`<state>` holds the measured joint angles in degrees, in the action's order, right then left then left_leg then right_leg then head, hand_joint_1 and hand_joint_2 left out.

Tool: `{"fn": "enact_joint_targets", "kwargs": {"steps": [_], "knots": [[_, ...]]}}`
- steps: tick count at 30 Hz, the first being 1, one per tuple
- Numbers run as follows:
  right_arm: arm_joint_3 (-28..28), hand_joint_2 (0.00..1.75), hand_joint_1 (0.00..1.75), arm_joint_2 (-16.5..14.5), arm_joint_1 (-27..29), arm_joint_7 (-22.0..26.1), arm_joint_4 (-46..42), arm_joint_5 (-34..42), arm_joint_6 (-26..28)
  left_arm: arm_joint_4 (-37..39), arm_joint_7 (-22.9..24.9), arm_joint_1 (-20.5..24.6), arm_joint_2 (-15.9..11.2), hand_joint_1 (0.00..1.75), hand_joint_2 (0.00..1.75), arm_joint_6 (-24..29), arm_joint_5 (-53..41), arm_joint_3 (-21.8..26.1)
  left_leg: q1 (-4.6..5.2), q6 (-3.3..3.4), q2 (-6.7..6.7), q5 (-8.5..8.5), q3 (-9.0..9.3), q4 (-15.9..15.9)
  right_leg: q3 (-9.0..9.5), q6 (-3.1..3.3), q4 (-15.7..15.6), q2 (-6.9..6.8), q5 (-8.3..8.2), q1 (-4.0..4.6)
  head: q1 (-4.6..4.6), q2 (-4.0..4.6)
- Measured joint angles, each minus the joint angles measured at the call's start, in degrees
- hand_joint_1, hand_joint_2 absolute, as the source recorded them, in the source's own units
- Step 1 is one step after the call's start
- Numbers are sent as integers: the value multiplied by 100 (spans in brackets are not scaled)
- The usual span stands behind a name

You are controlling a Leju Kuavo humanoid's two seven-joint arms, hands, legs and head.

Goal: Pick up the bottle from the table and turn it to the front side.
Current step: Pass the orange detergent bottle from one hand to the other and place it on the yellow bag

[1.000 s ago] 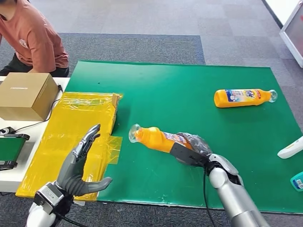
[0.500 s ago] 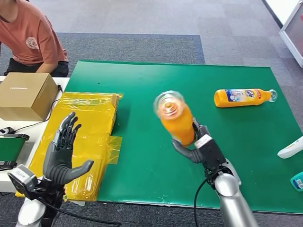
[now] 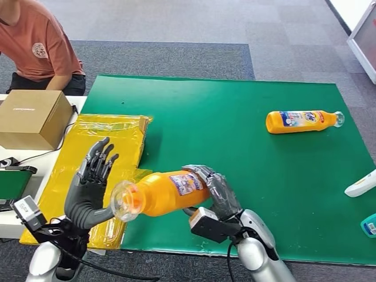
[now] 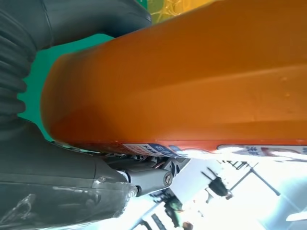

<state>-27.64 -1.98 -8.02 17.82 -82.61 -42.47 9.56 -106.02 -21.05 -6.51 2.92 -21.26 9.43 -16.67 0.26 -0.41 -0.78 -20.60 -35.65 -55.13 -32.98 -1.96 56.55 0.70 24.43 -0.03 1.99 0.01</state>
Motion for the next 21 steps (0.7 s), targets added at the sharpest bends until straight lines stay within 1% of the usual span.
{"fn": "enact_joint_targets", "kwargs": {"steps": [4, 7, 10, 15, 21], "knots": [[-340, 175, 175, -55, -161, -44, 210, -468, 241, 199, 284, 312, -80, 0, 175, -461, 191, -543, 0, 0, 0, 2, 0, 0, 1, 0, 0, 1, -2, 0, 1, 0], [-523, 175, 175, -98, -365, -69, 436, -530, 328, 461, 446, 568, -172, 0, 175, -561, 214, -1004, 0, 1, 0, 4, 0, 0, 1, -2, 0, 0, -4, 0, 0, 1], [-627, 175, 175, -108, -568, -91, 629, -489, 312, 740, 578, 908, -340, 0, 175, -597, 126, -1366, 0, 1, -1, 8, 0, 0, 3, -3, 1, 0, -6, 0, 0, 1], [-654, 175, 175, -108, -858, -176, 885, -289, 205, 1097, 652, 1545, -688, 0, 175, -606, -5, -1732, 0, -1, -2, 13, -1, 0, 4, -1, 2, 0, -11, 1, 1, 1], [-647, 175, 175, -108, -1092, -178, 1174, -95, 114, 1271, 718, 1895, -980, 0, 175, -627, -44, -1950, 0, 0, -2, 13, -2, 0, 4, -1, 2, -1, -11, 1, 0, 1]]}}
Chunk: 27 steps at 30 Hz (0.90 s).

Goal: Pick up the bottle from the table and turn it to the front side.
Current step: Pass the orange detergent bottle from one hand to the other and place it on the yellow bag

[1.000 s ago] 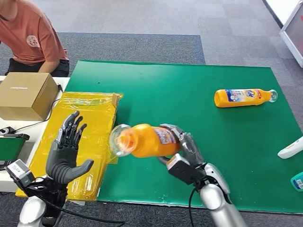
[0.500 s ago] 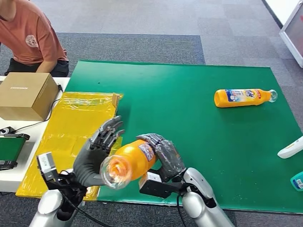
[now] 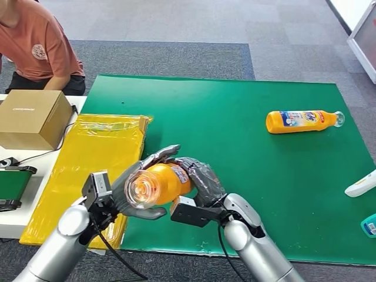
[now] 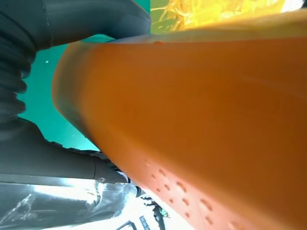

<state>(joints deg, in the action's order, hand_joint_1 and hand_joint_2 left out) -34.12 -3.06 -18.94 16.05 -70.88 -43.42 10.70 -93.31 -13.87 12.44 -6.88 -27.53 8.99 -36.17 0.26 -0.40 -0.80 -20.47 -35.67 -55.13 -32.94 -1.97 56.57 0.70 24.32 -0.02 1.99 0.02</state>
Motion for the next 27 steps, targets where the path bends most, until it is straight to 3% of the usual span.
{"fn": "enact_joint_targets", "kwargs": {"steps": [11, 12, 15, 16, 27], "knots": [[-15, 175, 175, 0, -103, -36, 277, -100, 17, 135, 157, 233, -423, 0, 175, 168, -534, -282, 0, 0, 0, 0, -3, 0, -3, 0, 0, 0, 0, 0, 1, -1], [-19, 175, 175, 0, -105, -36, 291, -104, 18, 141, 161, 237, -443, 24, 175, 172, -539, -296, 0, 0, 0, 0, -3, 0, -3, 0, 0, 0, 0, 0, 1, -1], [-28, 175, 175, 0, -105, -37, 310, -120, 19, 147, 153, 247, -483, 155, 175, 216, -586, -324, 0, 0, 0, 0, -3, 0, -3, 0, 0, 0, 0, 0, 1, -2], [-28, 175, 175, 0, -105, -40, 311, -126, 20, 147, 138, 247, -489, 175, 175, 245, -613, -326, 0, 0, 0, 0, -3, 0, -3, 0, 0, 0, 0, 0, 1, -2], [-17, 175, 175, 0, -43, -138, 302, -204, 60, -84, 26, -163, -377, 175, 175, 922, -888, -22, 0, 0, 1, -1, -3, 0, -6, 0, -1, 1, 1, -1, 0, -1]]}}
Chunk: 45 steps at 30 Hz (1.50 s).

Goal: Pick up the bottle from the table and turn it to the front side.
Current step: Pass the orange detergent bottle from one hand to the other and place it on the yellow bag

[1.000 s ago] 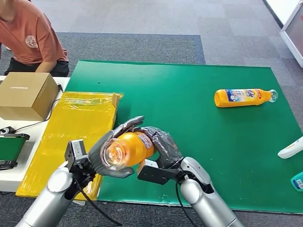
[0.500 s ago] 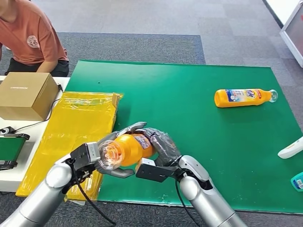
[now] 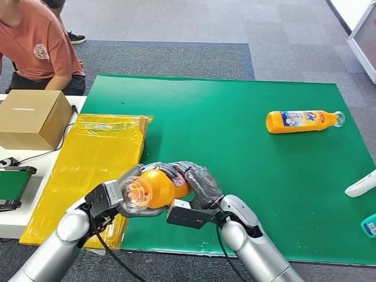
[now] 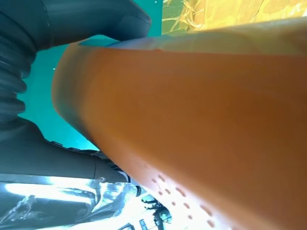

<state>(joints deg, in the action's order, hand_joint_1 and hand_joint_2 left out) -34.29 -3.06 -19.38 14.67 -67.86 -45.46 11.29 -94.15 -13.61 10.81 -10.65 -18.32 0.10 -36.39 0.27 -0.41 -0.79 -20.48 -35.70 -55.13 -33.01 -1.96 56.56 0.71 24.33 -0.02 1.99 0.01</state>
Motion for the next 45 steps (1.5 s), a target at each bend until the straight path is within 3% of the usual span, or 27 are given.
{"fn": "enact_joint_targets", "kwargs": {"steps": [3, 7, 15, 20, 23, 28, 34, 41, 45], "knots": [[68, 175, 169, 0, 61, -86, -64, -46, 30, -212, -96, -290, 137, 175, 175, 520, -568, 189, 0, -1, 1, -1, 0, 0, -3, 0, 0, 1, 0, 0, 0, 1], [241, 175, 0, 0, 166, -213, -221, -78, 84, -524, -170, -710, 343, 175, 175, 1240, -1309, 547, 0, -2, 2, -3, -1, 0, -6, 1, -1, 1, 1, -1, 1, 0], [1004, 175, 0, 50, 514, -545, -531, 342, 218, -1051, -228, -1292, 632, 175, 175, 3307, -3518, 1476, 0, -2, 1, -3, -3, 0, -5, 1, -1, 0, 1, -1, 0, 0], [1511, 175, 0, 51, 705, -469, -912, 724, 302, -992, 610, -1539, 749, 175, 175, 4497, -5914, 1846, 1, 0, 1, -5, -5, 0, -6, 0, -2, 0, 2, -2, -1, 0], [1714, 175, 0, 50, 745, -423, -1185, 847, 306, -584, 1125, -1552, 810, 175, 175, 4964, -6999, 2074, 1, 0, 1, -5, -4, 0, -8, 1, -3, 0, 2, -2, 1, -1], [1805, 175, 0, 50, 752, -332, -1510, 984, 267, 499, 1402, -1353, 891, 175, 175, 5060, -7491, 2342, 0, -1, 1, -3, -4, 0, -9, 1, -3, 0, 1, -1, 0, -1], [1781, 175, 0, 50, 751, -249, -1849, 1081, 183, 1927, 1554, -863, 1018, 175, 175, 4835, -7434, 2562, 2, 1, 1, -1, -5, 0, -6, -2, -3, 0, -2, -3, -1, 0], [1447, 175, 0, 48, 640, -153, -2113, 1119, 29, 3035, 1089, -226, 1272, 175, 175, 4747, -7185, 2588, 3, 2, 1, 1, -5, -1, -6, -5, -3, -1, -3, -4, 0, -1], [1237, 175, 0, 48, 586, -151, -2171, 1160, 6, 3202, 808, -42, 1440, 0, 175, 4566, -6894, 2381, 5, 3, 0, 1, -5, -1, -5, -6, -3, -1, -3, -5, -1, -1]]}}
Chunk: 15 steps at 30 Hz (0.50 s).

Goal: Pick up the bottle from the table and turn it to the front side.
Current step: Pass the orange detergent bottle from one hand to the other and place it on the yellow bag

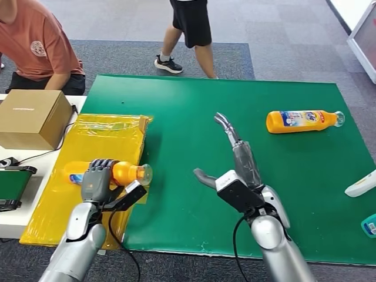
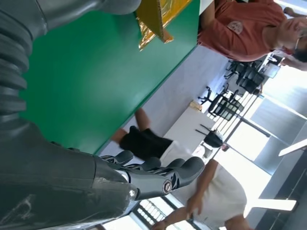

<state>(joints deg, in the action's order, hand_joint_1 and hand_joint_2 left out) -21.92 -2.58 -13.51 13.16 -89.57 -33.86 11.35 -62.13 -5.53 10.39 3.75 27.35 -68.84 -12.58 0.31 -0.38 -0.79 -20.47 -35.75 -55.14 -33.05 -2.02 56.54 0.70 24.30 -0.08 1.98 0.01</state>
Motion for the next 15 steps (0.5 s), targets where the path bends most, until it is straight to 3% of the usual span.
{"fn": "enact_joint_targets", "kwargs": {"steps": [10, 15], "knots": [[-196, 175, 0, 0, -35, 5, -21, 45, 1, -30, -332, 85, 161, 0, 175, -527, 796, -547, 1, 0, 0, 0, 0, 0, -1, 0, 0, 0, 0, -1, 1, 0], [-206, 175, 0, 0, -13, 31, -26, 49, 15, -472, -557, -33, 138, 0, 175, -883, 1399, -904, 2, 1, 0, -1, -1, 0, -1, -1, 0, 0, 0, -1, 1, 0]]}}
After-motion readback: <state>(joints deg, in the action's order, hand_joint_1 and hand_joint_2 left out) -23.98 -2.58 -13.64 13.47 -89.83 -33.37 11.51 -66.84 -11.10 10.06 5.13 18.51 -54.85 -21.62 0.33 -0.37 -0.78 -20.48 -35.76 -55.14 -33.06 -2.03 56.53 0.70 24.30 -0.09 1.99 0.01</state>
